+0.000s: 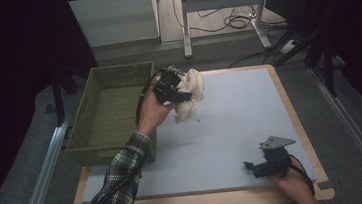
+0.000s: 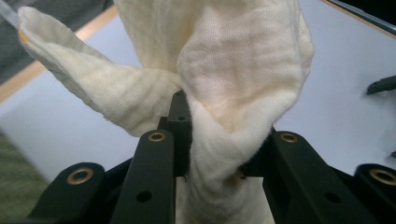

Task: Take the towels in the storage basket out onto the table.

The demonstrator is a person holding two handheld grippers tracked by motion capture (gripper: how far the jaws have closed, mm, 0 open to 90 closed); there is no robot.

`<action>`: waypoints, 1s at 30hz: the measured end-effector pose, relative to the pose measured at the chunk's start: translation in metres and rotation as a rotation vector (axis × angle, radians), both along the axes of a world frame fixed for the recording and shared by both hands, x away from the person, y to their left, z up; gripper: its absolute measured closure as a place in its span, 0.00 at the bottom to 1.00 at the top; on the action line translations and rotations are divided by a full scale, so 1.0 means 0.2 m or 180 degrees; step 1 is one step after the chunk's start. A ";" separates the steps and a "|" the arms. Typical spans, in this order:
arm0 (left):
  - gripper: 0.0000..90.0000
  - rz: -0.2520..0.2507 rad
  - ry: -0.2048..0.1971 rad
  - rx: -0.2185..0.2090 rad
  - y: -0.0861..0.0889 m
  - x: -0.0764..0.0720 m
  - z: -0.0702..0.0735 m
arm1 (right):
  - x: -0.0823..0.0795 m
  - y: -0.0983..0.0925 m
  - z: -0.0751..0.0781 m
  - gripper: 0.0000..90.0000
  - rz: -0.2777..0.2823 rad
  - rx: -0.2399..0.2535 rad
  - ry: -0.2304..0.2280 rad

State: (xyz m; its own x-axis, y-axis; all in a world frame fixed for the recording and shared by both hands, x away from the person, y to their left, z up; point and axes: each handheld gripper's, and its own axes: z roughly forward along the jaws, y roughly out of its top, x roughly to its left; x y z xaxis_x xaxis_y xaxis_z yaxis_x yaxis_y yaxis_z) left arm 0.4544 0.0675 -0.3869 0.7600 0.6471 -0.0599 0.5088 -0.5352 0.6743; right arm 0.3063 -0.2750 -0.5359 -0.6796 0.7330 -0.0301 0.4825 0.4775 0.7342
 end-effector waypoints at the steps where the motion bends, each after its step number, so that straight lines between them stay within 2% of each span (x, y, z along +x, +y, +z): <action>1: 0.79 -0.0024 0.0015 0.0026 -0.02 0.00 -0.02 | 0.00 0.00 0.00 0.05 0.0000 0.0000 0.0000; 4: 0.79 -0.0090 0.0049 0.0079 -0.09 0.00 -0.06 | 0.00 0.00 0.00 0.05 0.0000 0.0000 0.0000; 15: 0.78 -0.0302 0.0164 0.0096 -0.31 -0.01 -0.20 | 0.00 0.00 0.00 0.05 0.0001 -0.0001 -0.0002; 21: 0.78 -0.0369 0.0177 0.0119 -0.39 -0.02 -0.31 | 0.00 0.00 0.00 0.05 -0.0001 0.0002 0.0003; 25: 0.77 -0.0396 0.0173 0.0195 -0.43 -0.03 -0.38 | 0.00 0.00 0.00 0.05 0.0002 0.0005 0.0003; 28: 0.76 -0.0383 0.0183 0.0174 -0.45 -0.04 -0.44 | 0.00 0.00 0.00 0.05 0.0002 0.0005 0.0003; 30: 0.75 -0.0408 0.0190 0.0235 -0.47 -0.04 -0.47 | 0.00 0.00 0.00 0.05 0.0003 0.0005 0.0002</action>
